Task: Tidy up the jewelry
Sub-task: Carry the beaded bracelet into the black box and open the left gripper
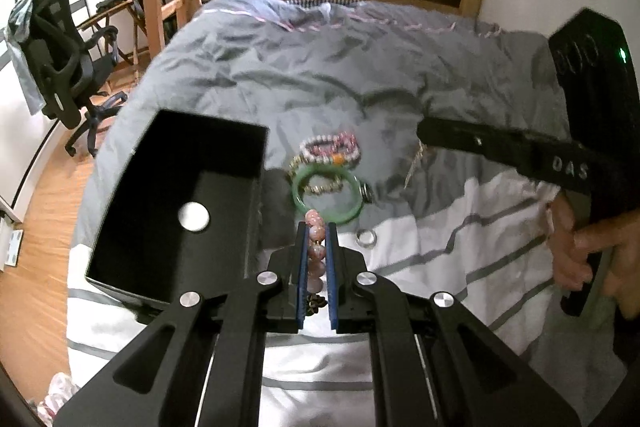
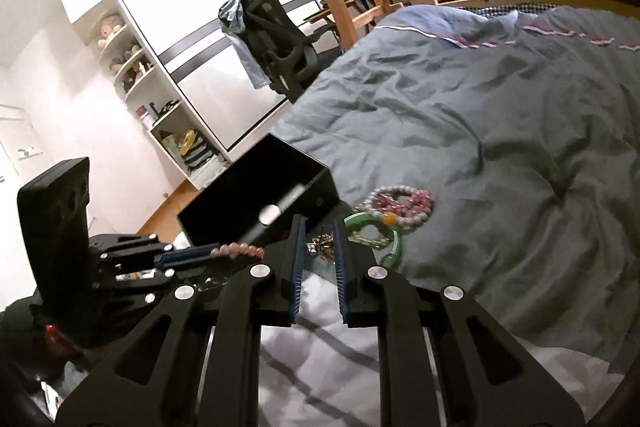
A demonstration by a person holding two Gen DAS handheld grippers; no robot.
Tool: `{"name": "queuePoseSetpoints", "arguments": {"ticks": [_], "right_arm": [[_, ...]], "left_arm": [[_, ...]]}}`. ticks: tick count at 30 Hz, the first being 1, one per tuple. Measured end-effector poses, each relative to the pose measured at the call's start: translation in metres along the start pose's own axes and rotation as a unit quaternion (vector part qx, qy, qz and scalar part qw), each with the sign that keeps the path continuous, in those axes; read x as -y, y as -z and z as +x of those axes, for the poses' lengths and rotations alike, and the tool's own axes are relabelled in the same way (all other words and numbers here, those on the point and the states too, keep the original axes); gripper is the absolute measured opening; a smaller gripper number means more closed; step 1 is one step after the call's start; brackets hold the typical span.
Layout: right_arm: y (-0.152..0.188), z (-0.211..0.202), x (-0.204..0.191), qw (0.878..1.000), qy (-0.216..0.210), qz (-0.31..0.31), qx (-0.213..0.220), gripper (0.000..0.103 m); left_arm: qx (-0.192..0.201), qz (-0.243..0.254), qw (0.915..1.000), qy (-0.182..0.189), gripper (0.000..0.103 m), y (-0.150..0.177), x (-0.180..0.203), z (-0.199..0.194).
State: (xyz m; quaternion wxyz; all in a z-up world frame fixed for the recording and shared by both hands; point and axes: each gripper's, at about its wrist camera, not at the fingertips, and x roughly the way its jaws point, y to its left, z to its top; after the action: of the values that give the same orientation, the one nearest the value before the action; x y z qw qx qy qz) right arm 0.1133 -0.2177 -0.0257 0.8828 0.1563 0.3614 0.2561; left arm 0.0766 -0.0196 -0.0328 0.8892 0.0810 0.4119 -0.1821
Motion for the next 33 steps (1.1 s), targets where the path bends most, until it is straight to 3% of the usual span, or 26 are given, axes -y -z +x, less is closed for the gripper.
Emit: {"name": "queuePoseSetpoints", "arguments": {"ticks": [15,22,31,33], "right_arm": [[-0.045,0.020,-0.076,0.999,-0.006,-0.043,-0.015,0.015],[-0.055,0.067,-0.111,0.997,-0.017,-0.052,-0.048,0.015],[-0.030,0.119,-0.107,0.990,0.036,-0.061,-0.122,0.016],[-0.027,0.120,-0.102,0.990,0.036,-0.052,-0.128,0.024]], "left_arm": [[0.062,-0.075,0.9949,-0.027,0.008,-0.011,-0.081,-0.049],[0.039,-0.095,0.9943,-0.029,0.008,0.001,-0.104,-0.039],[0.022,-0.098,0.9945,-0.028,0.008,0.006,-0.108,-0.031],[0.021,-0.094,0.9949,-0.029,0.008,0.006,-0.106,-0.031]]}}
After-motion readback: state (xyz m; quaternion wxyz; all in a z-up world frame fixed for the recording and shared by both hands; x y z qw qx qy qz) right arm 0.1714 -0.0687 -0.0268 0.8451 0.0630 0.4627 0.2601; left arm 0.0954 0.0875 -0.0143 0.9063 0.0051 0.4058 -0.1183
